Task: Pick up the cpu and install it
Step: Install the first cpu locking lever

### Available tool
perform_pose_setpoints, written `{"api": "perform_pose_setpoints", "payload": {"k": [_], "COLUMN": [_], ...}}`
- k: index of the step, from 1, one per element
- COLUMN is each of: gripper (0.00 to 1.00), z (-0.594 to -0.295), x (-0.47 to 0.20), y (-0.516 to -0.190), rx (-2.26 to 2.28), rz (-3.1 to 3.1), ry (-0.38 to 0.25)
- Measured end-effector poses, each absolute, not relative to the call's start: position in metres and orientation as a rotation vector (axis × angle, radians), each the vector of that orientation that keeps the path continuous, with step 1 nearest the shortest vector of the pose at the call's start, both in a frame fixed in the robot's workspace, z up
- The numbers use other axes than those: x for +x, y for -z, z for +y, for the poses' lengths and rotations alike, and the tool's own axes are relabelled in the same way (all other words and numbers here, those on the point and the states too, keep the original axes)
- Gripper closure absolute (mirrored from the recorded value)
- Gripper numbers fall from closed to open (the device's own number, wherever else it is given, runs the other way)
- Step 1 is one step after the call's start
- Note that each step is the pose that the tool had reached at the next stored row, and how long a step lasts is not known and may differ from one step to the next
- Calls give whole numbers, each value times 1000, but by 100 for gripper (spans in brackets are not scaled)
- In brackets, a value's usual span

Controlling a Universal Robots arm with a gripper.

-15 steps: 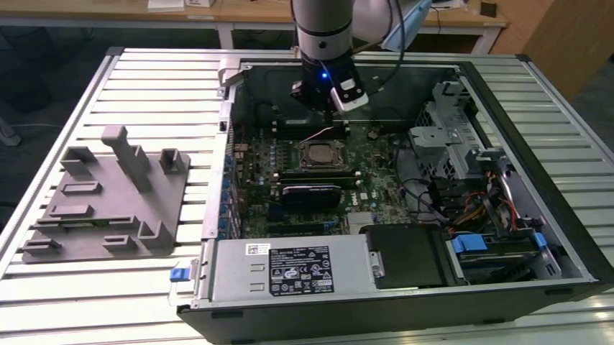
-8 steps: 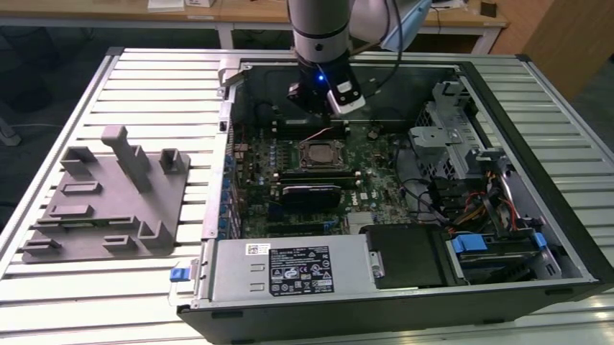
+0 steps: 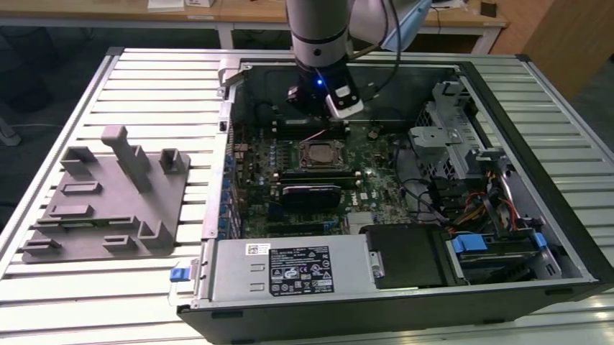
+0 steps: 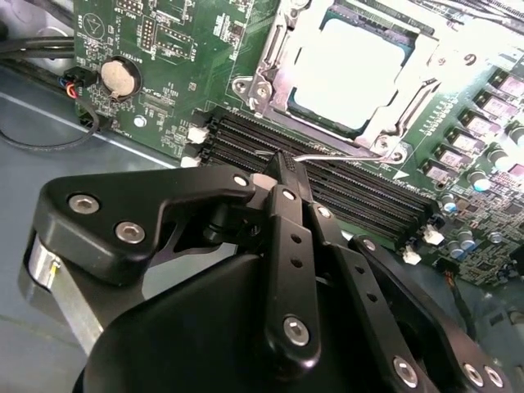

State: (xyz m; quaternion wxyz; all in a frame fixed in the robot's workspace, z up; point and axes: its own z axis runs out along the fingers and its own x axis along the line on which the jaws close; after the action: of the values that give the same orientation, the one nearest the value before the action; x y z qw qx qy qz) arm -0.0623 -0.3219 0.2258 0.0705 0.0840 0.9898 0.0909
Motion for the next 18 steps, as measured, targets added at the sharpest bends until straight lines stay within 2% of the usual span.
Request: {"api": "perform_pose_setpoints", "payload": {"k": [18], "gripper": [89], "z": [-322], "x": [-66], "y": [-212], "rx": [252], "rz": [2978], "ry": [-272]}}
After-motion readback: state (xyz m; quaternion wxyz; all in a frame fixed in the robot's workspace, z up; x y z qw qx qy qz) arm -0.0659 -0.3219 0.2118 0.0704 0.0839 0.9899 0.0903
